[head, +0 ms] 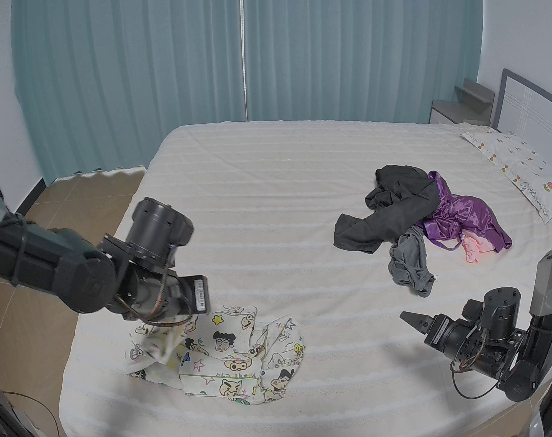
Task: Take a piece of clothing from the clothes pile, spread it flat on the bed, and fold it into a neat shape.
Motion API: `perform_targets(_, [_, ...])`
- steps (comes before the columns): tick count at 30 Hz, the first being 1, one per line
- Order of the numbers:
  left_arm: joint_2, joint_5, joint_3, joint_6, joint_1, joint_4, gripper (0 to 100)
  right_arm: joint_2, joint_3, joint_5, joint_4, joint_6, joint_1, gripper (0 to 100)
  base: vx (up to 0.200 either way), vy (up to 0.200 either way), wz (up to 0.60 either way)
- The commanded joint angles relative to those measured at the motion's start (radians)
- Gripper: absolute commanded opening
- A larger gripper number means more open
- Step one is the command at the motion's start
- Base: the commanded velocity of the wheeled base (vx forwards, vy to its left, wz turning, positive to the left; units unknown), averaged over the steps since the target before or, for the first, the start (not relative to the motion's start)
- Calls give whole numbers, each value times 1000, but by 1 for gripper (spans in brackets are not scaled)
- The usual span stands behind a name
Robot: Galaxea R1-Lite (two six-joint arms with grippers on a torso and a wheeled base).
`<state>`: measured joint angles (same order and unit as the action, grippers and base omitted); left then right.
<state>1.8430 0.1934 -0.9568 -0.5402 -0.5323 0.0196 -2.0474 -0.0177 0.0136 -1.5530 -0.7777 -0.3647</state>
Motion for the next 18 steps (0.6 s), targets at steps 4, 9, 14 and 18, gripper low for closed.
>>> perform_targets(4, [110,4,-45,-55,-86,-27,0,-2,18,2,-18,0,-7,100,0,0,0])
perform_targets(9, [137,4,-83,-63,-109,-27,0,-3,18,2,-18,0,-7,100,0,0,0])
perform_targets(14, [148,3,-88,-80,-135,-27,0,-3,18,2,-18,0,-7,100,0,0,0])
perform_targets(18, [179,-3,-106,-96,-149,-29,0,-3,18,2,-18,0,-8,100,0,0,0])
